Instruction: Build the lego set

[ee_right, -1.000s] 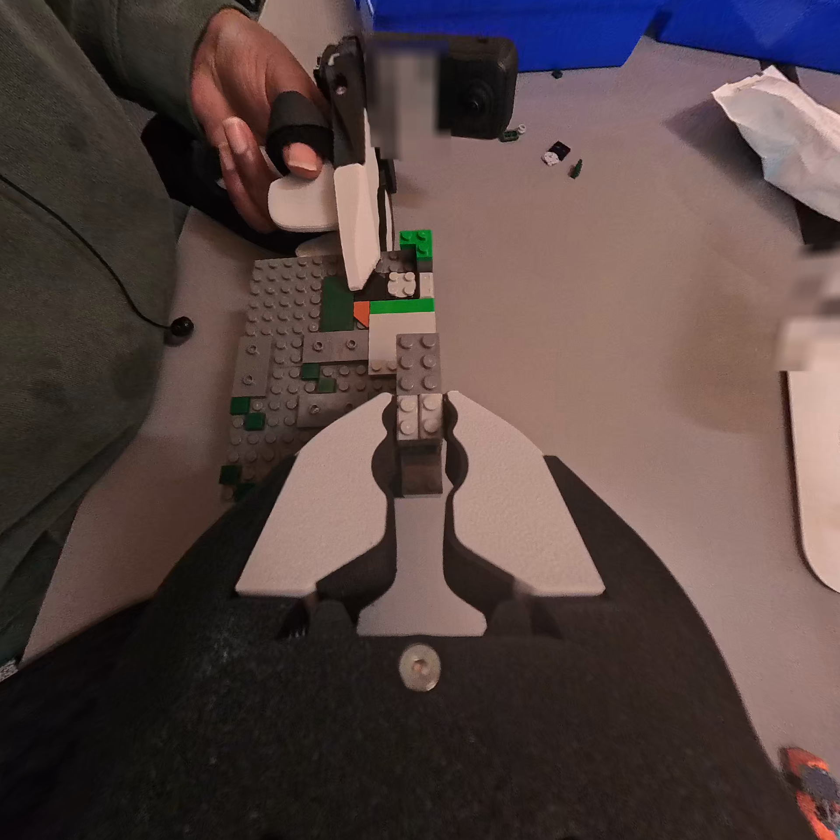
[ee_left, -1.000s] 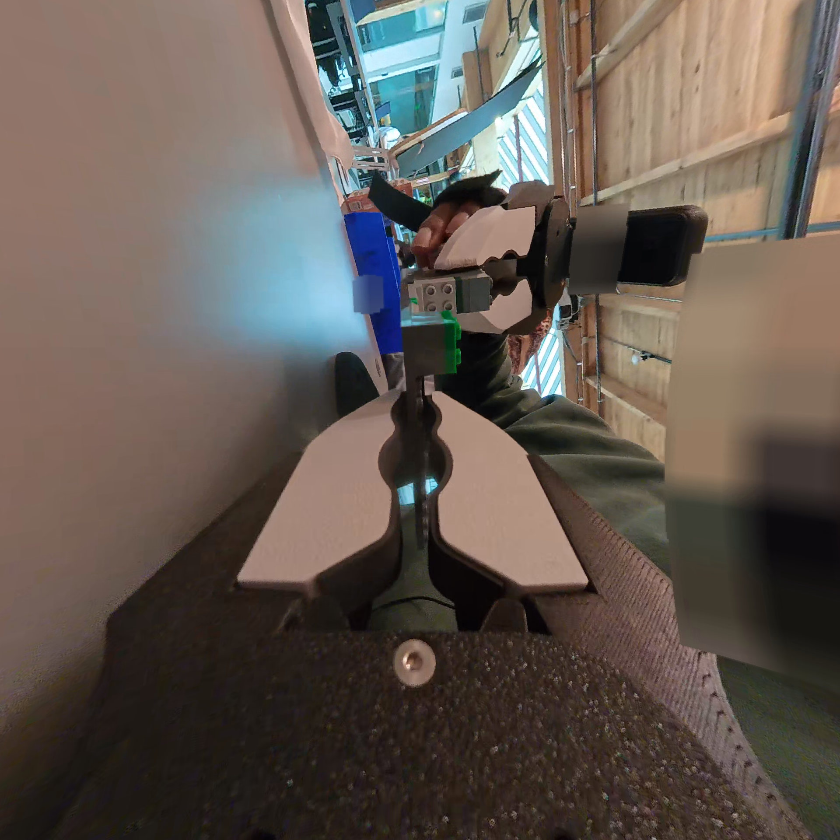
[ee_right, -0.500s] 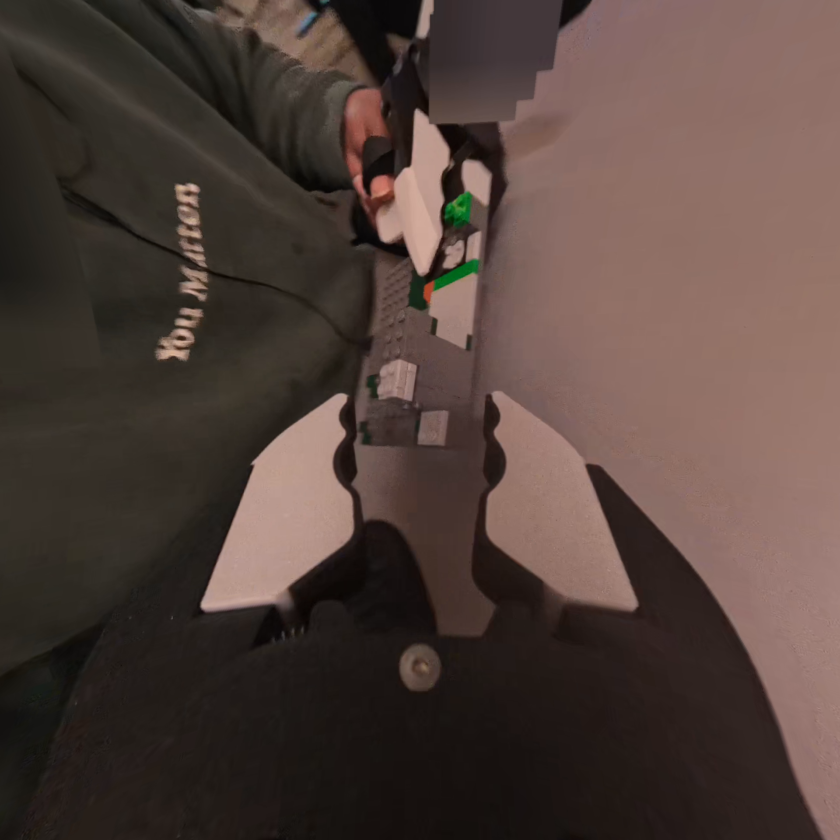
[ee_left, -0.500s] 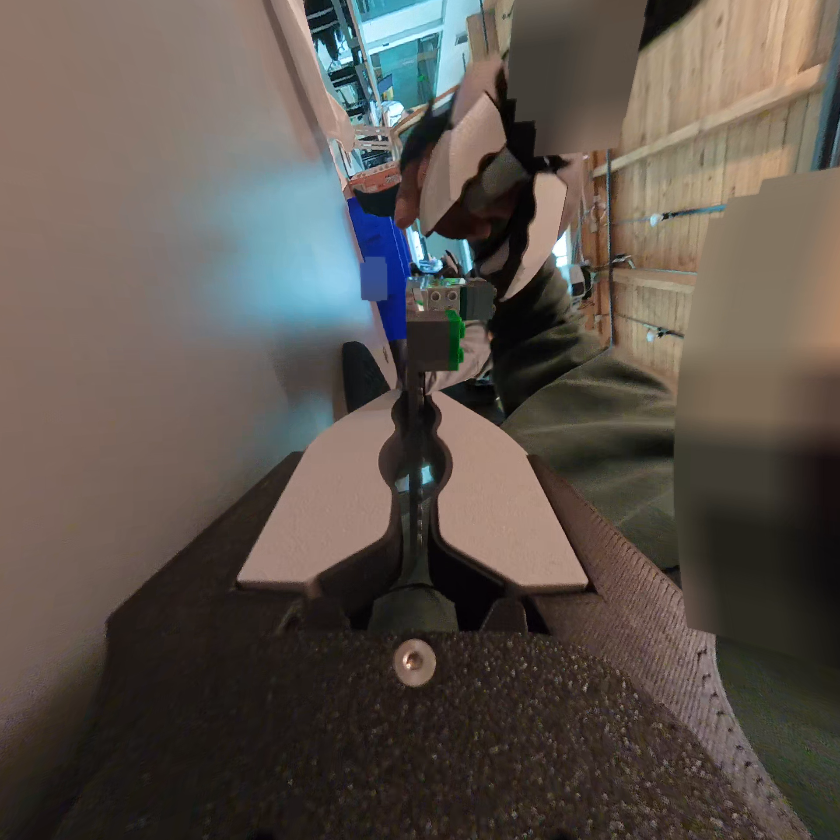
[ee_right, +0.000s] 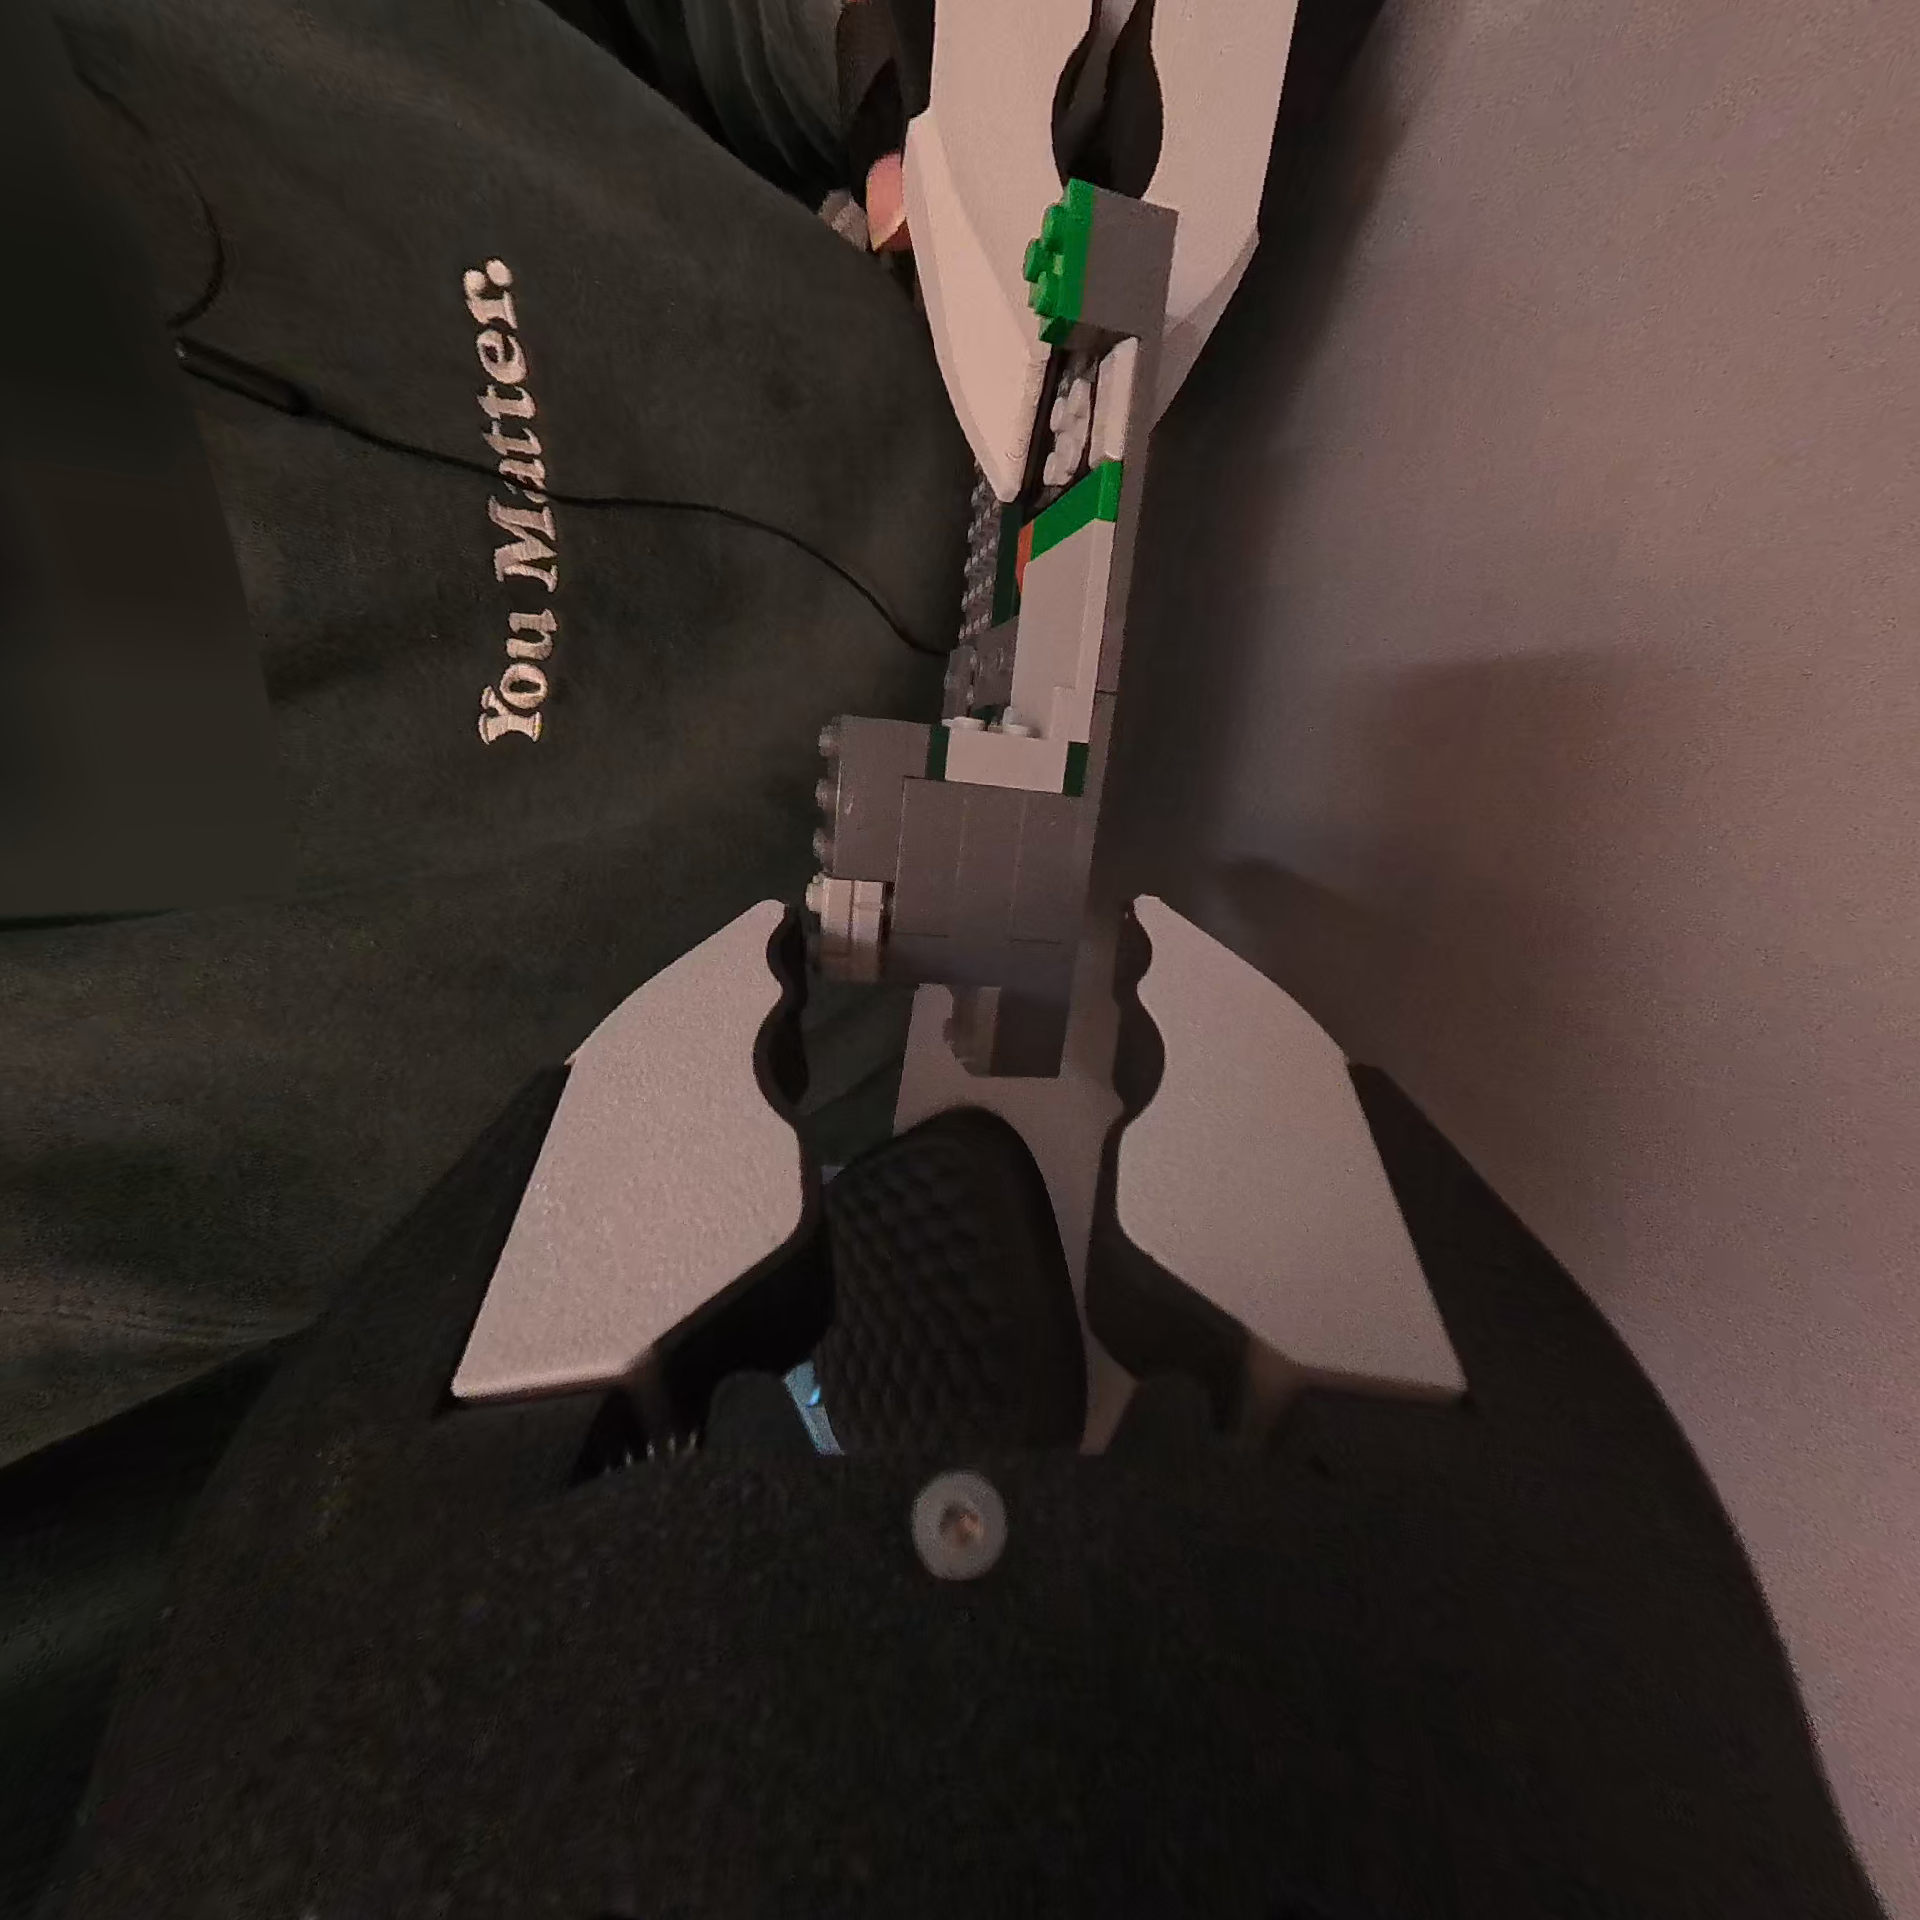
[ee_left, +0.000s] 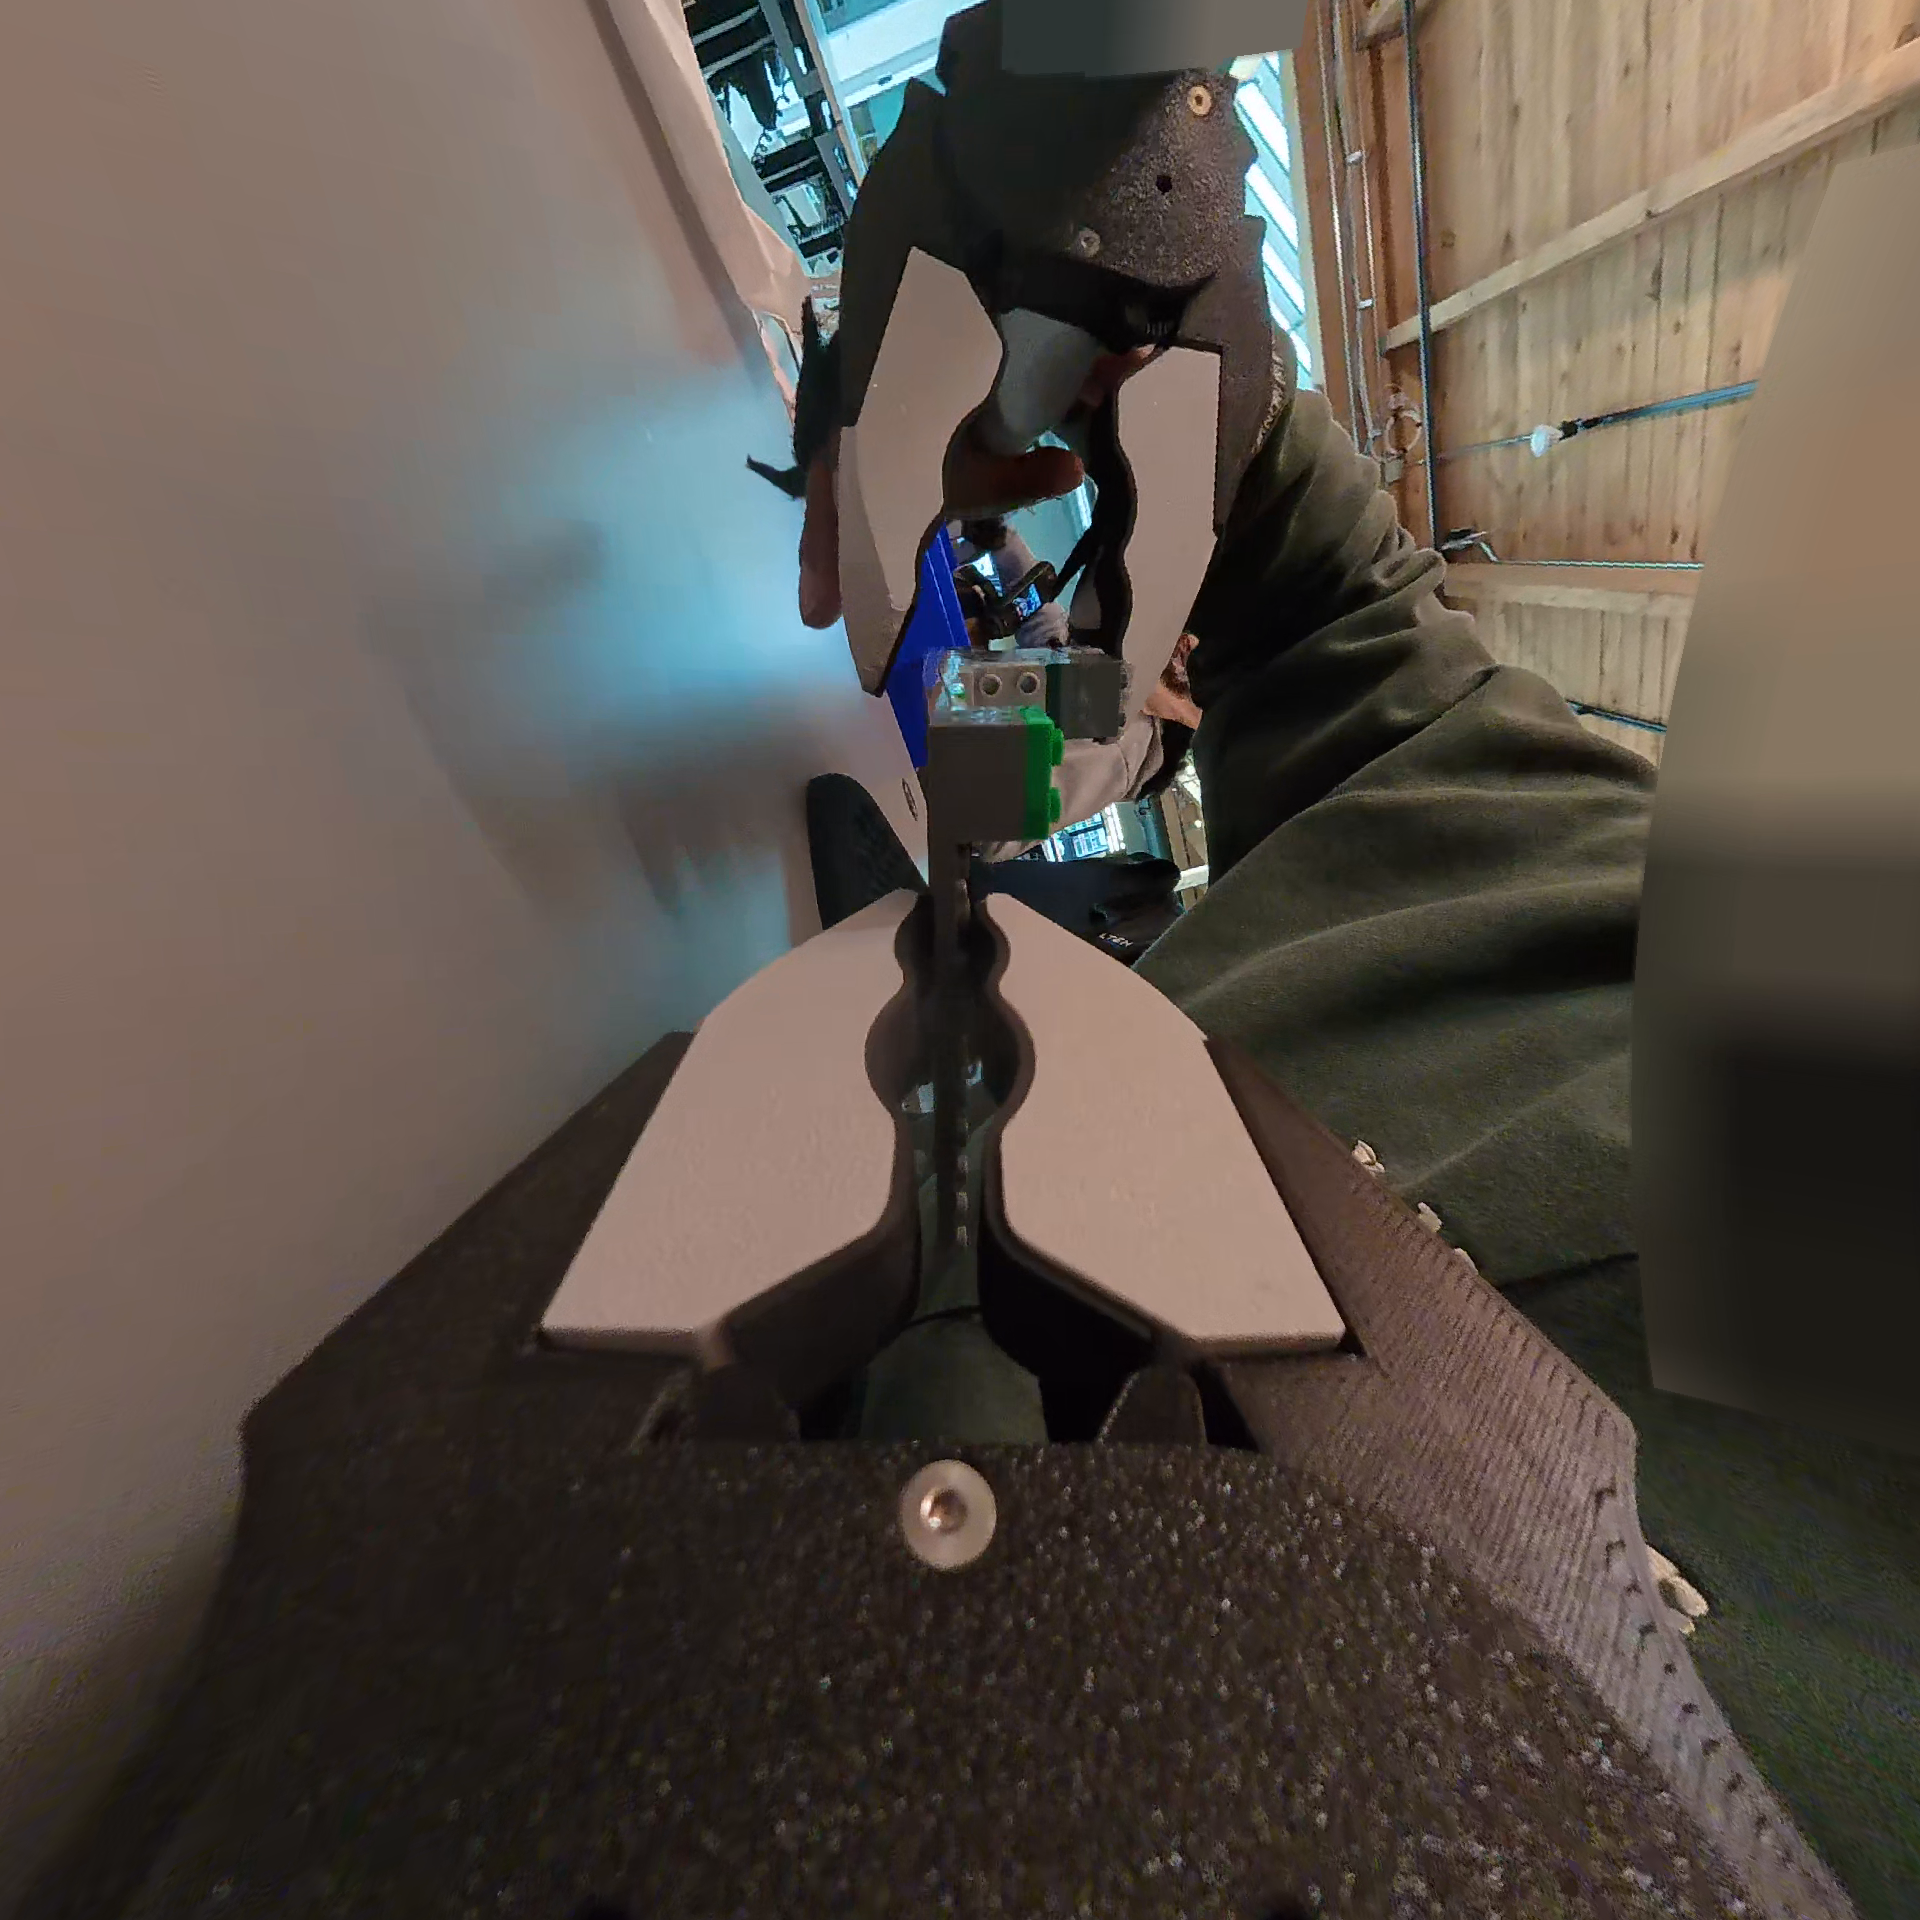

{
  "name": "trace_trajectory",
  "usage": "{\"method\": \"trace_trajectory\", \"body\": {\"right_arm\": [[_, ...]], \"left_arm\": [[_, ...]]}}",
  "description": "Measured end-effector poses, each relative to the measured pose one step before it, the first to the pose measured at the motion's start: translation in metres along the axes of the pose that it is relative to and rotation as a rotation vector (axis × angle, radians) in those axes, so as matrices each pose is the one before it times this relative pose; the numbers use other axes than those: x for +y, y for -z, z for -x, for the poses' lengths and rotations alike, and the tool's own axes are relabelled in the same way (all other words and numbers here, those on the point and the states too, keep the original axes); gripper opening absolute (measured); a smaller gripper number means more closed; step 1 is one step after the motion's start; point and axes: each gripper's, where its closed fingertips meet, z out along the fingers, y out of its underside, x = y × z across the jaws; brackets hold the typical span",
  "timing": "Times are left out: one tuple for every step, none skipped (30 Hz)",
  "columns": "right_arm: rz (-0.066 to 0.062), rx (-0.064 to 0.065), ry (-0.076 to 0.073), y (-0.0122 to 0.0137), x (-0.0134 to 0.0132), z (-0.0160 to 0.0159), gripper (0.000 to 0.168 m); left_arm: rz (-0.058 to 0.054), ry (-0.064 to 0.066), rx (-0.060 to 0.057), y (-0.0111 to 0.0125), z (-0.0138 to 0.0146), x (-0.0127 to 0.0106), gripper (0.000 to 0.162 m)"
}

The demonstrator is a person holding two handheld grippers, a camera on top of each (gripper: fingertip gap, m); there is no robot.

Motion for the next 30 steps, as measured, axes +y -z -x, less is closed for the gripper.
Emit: {"method": "trace_trajectory", "body": {"right_arm": [[-0.0048, -0.0091, -0.0011, 0.00015, -0.00033, 0.00114, 0.056], [-0.0034, -0.0153, -0.0037, -0.00020, -0.00021, 0.00210, 0.054], [0.0008, -0.0137, -0.0042, -0.00055, 0.00039, 0.00190, 0.052], [0.0036, -0.0083, -0.0024, -0.00061, 0.00079, 0.00107, 0.052], [0.0042, -0.0026, 0.0014, -0.00064, 0.00088, 0.00032, 0.051], [0.0013, 0.0020, 0.0064, -0.00055, 0.00047, 0.00026, 0.051], [-0.0007, 0.0047, 0.0083, -0.00055, -0.00004, 0.00019, 0.051], [-0.0003, 0.0079, 0.0087, -0.00053, -0.00015, 0.00005, 0.051], [-0.0012, 0.0127, 0.0124, -0.00047, -0.00027, -0.00050, 0.051], [-0.0039, 0.0120, 0.0134, -0.00046, -0.00067, -0.00022, 0.050], [-0.0063, 0.0049, 0.0080, -0.00022, -0.00080, 0.00037, 0.050], [-0.0044, 0.0011, 0.0048, -0.00043, -0.00055, 0.00079, 0.050], [-0.0021, 0.0066, 0.0098, -0.00058, -0.00014, 0.00030, 0.049], [0.0009, 0.0154, 0.0151, -0.00080, 0.00022, -0.00074, 0.049], [0.0024, 0.0182, 0.0157, -0.00101, 0.00020, -0.00078, 0.049], [0.0012, 0.0079, 0.0086, -0.00095, -0.00009, 0.00046, 0.049], [0.0004, 0.0063, 0.0066, -0.00065, -0.00027, 0.00059, 0.049], [0.0014, 0.0128, 0.0095, -0.00079, -0.00006, -0.00014, 0.049], [0.0031, 0.0131, 0.0105, -0.00100, 0.00019, 0.00013, 0.049], [0.0032, 0.0090, 0.0095, -0.00104, 0.00027, 0.00046, 0.048], [0.0032, 0.0079, 0.0076, -0.00097, 0.00040, 0.00041, 0.048], [0.0039, 0.0058, 0.0067, -0.00103, 0.00055, 0.00074, 0.048], [0.0039, 0.0069, 0.0078, -0.00104, 0.00038, 0.00074, 0.048], [0.0029, 0.0133, 0.0098, -0.00098, 0.00026, -0.00014, 0.048], [0.0007, 0.0124, 0.0093, -0.00055, 0.00002, -0.00035, 0.048], [-0.0026, 0.0059, 0.0053, -0.00037, -0.00021, 0.00020, 0.048], [-0.0007, 0.0017, 0.0023, -0.00049, 0.00003, 0.00059, 0.048], [0.0047, 0.0005, 0.0028, -0.00089, 0.00081, 0.00108, 0.048], [0.0071, 0.0031, 0.0037, -0.00113, 0.00098, 0.00092, 0.048], [0.0039, 0.0045, 0.0030, -0.00094, 0.00068, 0.00055, 0.048]], "left_arm": [[0.0018, -0.0024, 0.0064, -0.00025, -0.00065, -0.00010, 0.006], [0.0009, -0.0028, 0.0057, -0.00012, -0.00073, -0.00027, 0.006], [-0.0020, -0.0044, 0.0033, -0.00014, -0.00076, -0.00089, 0.006], [-0.0027, -0.0042, 0.0042, 0.00000, -0.00083, -0.00085, 0.006], [-0.0038, -0.0004, 0.0047, 0.00014, -0.00089, -0.00089, 0.006], [-0.0024, -0.0007, 0.0047, 0.00032, -0.00068, -0.00032, 0.007], [-0.0032, 0.0008, 0.0045, 0.00037, -0.00071, -0.00029, 0.006], [-0.0064, 0.0004, 0.0014, 0.00062, -0.00038, -0.00050, 0.006], [-0.0040, -0.0028, -0.0005, 0.00058, -0.00012, -0.00017, 0.006], [-0.0046, -0.0029, 0.0015, 0.00071, -0.00064, -0.00011, 0.006], [-0.0050, -0.0014, 0.0046, 0.00058, -0.00117, -0.00008, 0.006], [-0.0034, -0.0026, 0.0023, 0.00037, -0.00093, 0.00026, 0.007], [-0.0021, -0.0080, -0.0036, 0.00033, -0.00025, 0.00058, 0.007], [-0.0036, -0.0089, -0.0069, 0.00033, 0.00023, 0.00037, 0.007], [-0.0027, -0.0072, -0.0024, 0.00063, -0.00011, 0.00030, 0.007], [-0.0015, -0.0013, 0.0063, 0.00045, -0.00133, 0.00046, 0.007], [-0.0031, -0.0067, -0.0016, 0.00040, -0.00033, 0.00020, 0.007], [-0.0016, -0.0089, -0.0030, 0.00049, -0.00022, 0.00040, 0.007], [-0.0018, -0.0068, 0.0004, 0.00038, -0.00083, 0.00014, 0.007], [0.0007, -0.0071, 0.0008, 0.00004, -0.00105, 0.00048, 0.008], [-0.0008, -0.0102, -0.0020, 0.00003, -0.00061, 0.00033, 0.007], [-0.0006, -0.0052, 0.0026, -0.00011, -0.00097, 0.00026, 0.007], [-0.0019, -0.0050, 0.0015, 0.00020, -0.00070, 0.00016, 0.007], [-0.0051, -0.0071, -0.0022, 0.00047, -0.00011, -0.00049, 0.008], [-0.0041, -0.0061, 0.0006, 0.00024, -0.00058, -0.00050, 0.008], [-0.0030, -0.0077, 0.0019, 0.00020, -0.00085, -0.00035, 0.008], [0.0016, -0.0069, 0.0018, -0.00027, -0.00096, 0.00031, 0.008], [0.0036, -0.0069, 0.0027, -0.00032, -0.00092, 0.00073, 0.008], [0.0038, -0.0054, 0.0003, -0.00038, -0.00040, 0.00101, 0.007], [-0.0009, -0.0017, 0.0011, 0.00012, -0.00020, 0.00046, 0.007]]}}
